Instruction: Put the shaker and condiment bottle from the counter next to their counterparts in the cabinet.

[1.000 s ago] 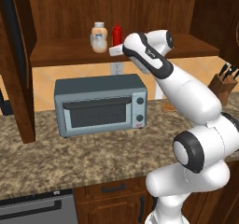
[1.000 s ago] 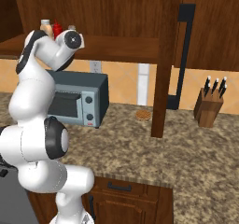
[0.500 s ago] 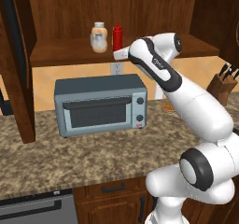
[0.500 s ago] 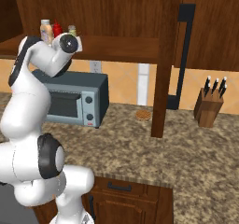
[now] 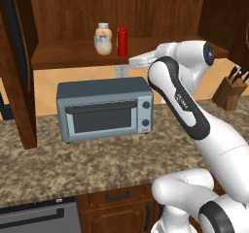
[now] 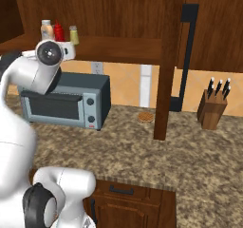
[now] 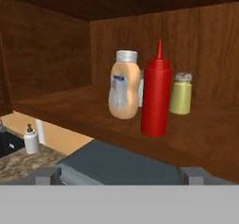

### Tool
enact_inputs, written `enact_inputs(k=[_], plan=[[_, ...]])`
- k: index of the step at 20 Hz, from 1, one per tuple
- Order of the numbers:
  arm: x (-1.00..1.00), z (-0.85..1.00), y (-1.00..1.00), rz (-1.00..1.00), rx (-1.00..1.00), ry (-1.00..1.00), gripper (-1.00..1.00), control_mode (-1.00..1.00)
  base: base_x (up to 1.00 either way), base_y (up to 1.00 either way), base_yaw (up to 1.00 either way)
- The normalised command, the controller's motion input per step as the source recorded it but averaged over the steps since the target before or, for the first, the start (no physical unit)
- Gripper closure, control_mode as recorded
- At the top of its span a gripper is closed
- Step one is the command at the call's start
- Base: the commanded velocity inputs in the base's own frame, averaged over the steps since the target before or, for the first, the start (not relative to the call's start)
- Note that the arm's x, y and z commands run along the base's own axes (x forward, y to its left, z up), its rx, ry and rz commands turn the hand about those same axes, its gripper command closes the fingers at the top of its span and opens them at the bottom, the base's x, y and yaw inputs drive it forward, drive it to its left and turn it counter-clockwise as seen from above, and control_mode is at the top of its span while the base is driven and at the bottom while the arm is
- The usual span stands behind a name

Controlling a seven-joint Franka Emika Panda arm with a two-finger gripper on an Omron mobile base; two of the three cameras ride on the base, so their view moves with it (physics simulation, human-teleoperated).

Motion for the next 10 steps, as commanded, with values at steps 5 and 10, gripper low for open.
enact_inputs(k=[5, 10], plan=[[-1.0, 0.36, -0.4, -0.09, 0.02, 0.0, -1.0, -1.0, 0.0, 0.0, 0.0], [-1.0, 0.63, -0.67, -0.07, 0.11, 0.0, -1.0, -1.0, 0.0, 0.0, 0.0]])
